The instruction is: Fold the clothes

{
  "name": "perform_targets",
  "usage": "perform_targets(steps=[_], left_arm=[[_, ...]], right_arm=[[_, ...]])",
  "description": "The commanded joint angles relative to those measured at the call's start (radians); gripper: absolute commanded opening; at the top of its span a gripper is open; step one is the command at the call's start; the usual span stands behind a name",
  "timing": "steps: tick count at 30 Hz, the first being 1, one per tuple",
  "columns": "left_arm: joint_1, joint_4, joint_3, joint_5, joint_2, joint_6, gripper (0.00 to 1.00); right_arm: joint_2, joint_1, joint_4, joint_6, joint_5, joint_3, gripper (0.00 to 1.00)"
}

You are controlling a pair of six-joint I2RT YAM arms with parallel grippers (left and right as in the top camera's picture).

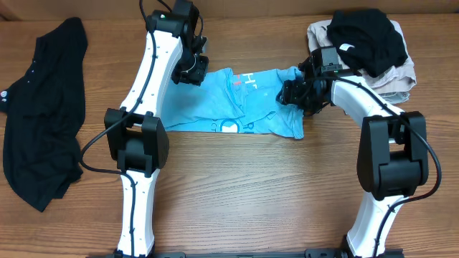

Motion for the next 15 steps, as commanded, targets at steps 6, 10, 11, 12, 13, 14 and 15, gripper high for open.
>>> perform_targets(steps=[6,10,11,12,13,14,15], left_arm=[[0.008,-0.013,0.01,0.011,-0.023,0.008,0.33],[0.007,-0.025,0.01,0.011,-0.023,0.005,0.33],[0.007,-0.029,0.01,0.011,-0.023,0.005,0.33],[0.008,-0.033,0.01,0.01,-0.023,0.006,0.33],[0.008,-0.035,0.01,0.01,-0.023,0.005,0.33],[0.008,-0.037,0.01,0.01,-0.023,0.005,0.32],[0.008,-0.039,0.01,0.01,-0.023,0.005,0.32]], right_arm=[[0.059,0.02,0.009,0.13,-0.096,-0.007,0.59],[0.06,0.02,0.035,0.129,-0.095,-0.007,0.49],[0.06,0.019,0.043,0.129,-0.091,-0.007,0.45],[0.06,0.017,0.048,0.13,-0.083,-0.007,0.42],[0.06,0.016,0.052,0.129,-0.082,-0.007,0.39],[0.06,0.014,0.053,0.129,-0.08,-0.007,0.34],[0.06,0.011,0.054,0.128,-0.08,-0.007,0.28]])
